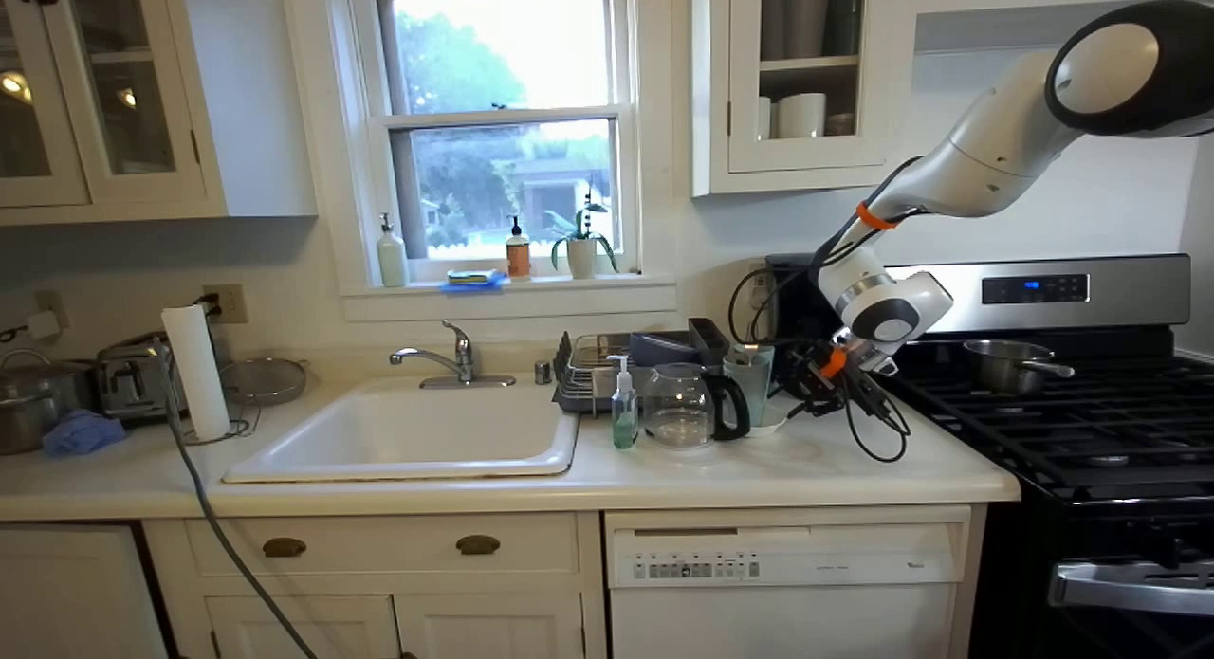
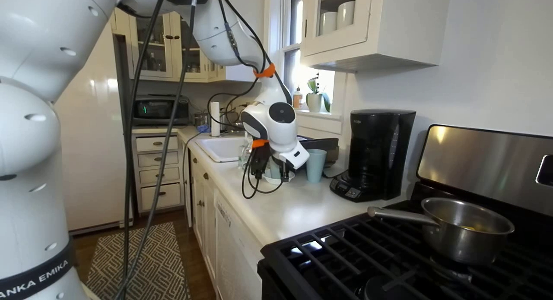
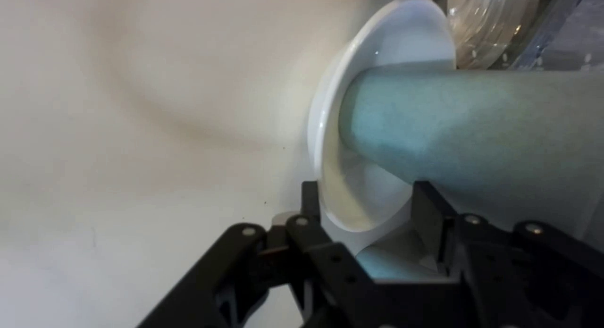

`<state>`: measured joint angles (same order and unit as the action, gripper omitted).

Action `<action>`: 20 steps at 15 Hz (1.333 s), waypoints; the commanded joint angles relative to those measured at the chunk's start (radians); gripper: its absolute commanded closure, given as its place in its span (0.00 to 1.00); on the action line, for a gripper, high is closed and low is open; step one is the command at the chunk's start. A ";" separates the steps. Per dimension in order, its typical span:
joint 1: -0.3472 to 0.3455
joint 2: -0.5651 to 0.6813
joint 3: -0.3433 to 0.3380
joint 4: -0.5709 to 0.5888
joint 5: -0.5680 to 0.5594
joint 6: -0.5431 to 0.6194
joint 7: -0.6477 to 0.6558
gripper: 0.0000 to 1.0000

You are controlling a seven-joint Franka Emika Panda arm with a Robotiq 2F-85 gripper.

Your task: Move the white plate with the grey cups on it to the left

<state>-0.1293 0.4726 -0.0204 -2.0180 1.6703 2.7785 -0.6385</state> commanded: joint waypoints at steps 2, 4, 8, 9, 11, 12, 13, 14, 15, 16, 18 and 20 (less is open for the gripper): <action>-0.005 -0.081 0.002 -0.078 0.017 -0.008 -0.003 0.56; -0.005 -0.125 -0.002 -0.120 0.005 -0.001 0.004 0.54; 0.002 -0.270 -0.009 -0.246 -0.105 -0.029 0.052 0.21; 0.010 -0.321 -0.009 -0.285 -0.161 -0.029 0.066 0.15; 0.031 -0.415 -0.009 -0.357 -0.320 -0.009 0.135 0.02; 0.065 -0.456 -0.028 -0.397 -0.404 0.000 0.158 0.00; 0.074 -0.499 -0.021 -0.421 -0.483 0.017 0.181 0.00; 0.080 -0.542 -0.013 -0.446 -0.563 0.021 0.208 0.00; 0.090 -0.581 0.000 -0.463 -0.643 0.026 0.240 0.00; 0.100 -0.619 0.015 -0.480 -0.723 0.037 0.276 0.00; 0.113 -0.685 0.047 -0.498 -0.882 0.082 0.357 0.00; 0.080 -0.754 0.115 -0.508 -1.043 0.138 0.458 0.00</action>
<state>-0.0206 -0.1562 0.0203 -2.4677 0.8232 2.8526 -0.3088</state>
